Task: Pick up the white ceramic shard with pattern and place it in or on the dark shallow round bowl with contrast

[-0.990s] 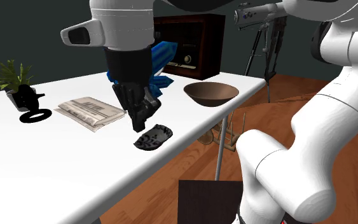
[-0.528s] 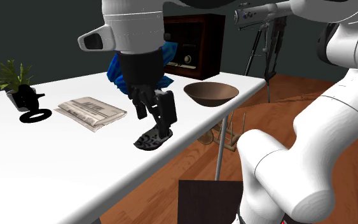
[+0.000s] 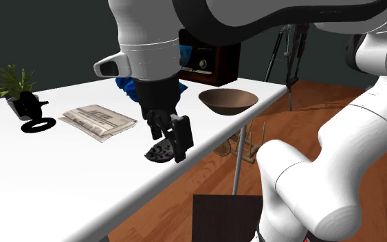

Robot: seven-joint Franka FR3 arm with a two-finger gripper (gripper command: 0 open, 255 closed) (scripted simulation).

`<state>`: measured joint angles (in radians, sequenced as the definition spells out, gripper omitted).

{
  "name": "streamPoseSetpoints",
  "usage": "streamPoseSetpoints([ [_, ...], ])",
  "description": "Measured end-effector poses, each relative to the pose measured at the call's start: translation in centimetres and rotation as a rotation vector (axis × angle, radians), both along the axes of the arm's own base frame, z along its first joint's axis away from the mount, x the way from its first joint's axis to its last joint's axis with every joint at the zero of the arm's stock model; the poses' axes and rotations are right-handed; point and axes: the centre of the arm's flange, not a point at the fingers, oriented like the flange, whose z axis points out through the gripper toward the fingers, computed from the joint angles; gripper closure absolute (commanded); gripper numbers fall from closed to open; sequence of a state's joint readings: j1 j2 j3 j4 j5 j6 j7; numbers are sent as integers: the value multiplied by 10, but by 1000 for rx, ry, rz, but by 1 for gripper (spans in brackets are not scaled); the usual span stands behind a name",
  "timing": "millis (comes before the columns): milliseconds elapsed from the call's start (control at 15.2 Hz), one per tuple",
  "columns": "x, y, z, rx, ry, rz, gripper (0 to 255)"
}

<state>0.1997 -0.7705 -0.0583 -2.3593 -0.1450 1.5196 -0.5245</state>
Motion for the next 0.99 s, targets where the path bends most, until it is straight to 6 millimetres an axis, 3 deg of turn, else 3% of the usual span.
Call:
streamPoseSetpoints([
  [264,0,0,-1,0,0,0,0],
  [330,0,0,-1,0,0,0,255],
  [990,-1,1,2,3,-5,2,255],
])
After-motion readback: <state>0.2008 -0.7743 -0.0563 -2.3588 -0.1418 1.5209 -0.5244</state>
